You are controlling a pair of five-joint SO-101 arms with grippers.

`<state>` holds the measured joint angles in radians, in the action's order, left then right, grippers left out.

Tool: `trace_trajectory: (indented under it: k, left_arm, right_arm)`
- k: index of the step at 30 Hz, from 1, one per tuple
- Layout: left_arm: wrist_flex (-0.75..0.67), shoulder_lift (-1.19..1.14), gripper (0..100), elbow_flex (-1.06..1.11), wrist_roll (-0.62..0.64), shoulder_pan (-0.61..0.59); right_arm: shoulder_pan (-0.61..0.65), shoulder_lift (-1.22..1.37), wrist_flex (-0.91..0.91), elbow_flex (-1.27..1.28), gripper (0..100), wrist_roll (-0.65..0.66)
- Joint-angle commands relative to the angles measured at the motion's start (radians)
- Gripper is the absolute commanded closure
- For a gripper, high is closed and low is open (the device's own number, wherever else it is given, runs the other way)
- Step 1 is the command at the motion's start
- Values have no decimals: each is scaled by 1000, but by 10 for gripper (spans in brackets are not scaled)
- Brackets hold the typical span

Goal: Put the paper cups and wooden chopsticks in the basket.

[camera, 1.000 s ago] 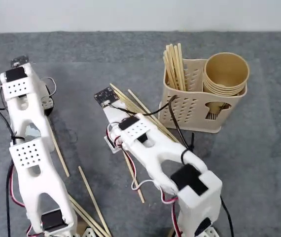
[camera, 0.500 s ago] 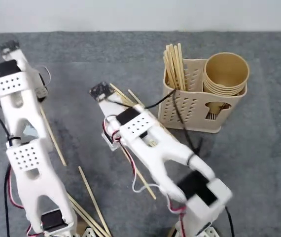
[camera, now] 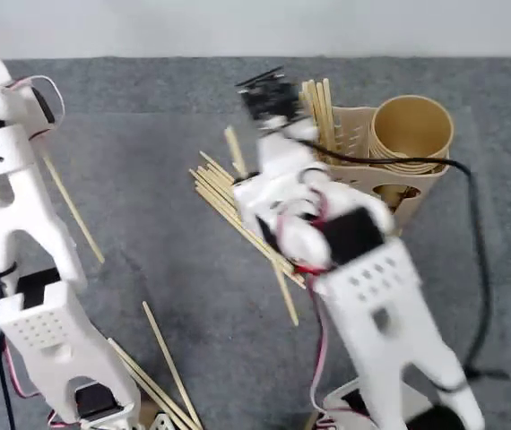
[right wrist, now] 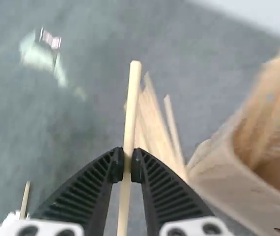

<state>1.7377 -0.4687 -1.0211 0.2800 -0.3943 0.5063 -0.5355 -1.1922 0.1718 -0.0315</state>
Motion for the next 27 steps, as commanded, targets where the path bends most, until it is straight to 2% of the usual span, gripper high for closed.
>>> trace_trajectory:
  k: [1, 6, 14, 20, 27]
  left_arm:
    - [15, 112, 989, -15, 37, 17]
    - [15, 176, 989, -7, 38, 32]
    - [17, 213, 989, -5, 72, 49]
    - [17, 215, 989, -5, 72, 49]
    - [17, 232, 989, -5, 72, 49]
  right_arm:
    - [-85, -139, 62, -55, 991, 6]
    - [-208, -234, 223, -48, 991, 3]
    - [-335, -240, 568, -32, 991, 0]
    - [-389, -240, 951, 192, 991, 9]
    - [-395, -242, 1225, 503, 991, 23]
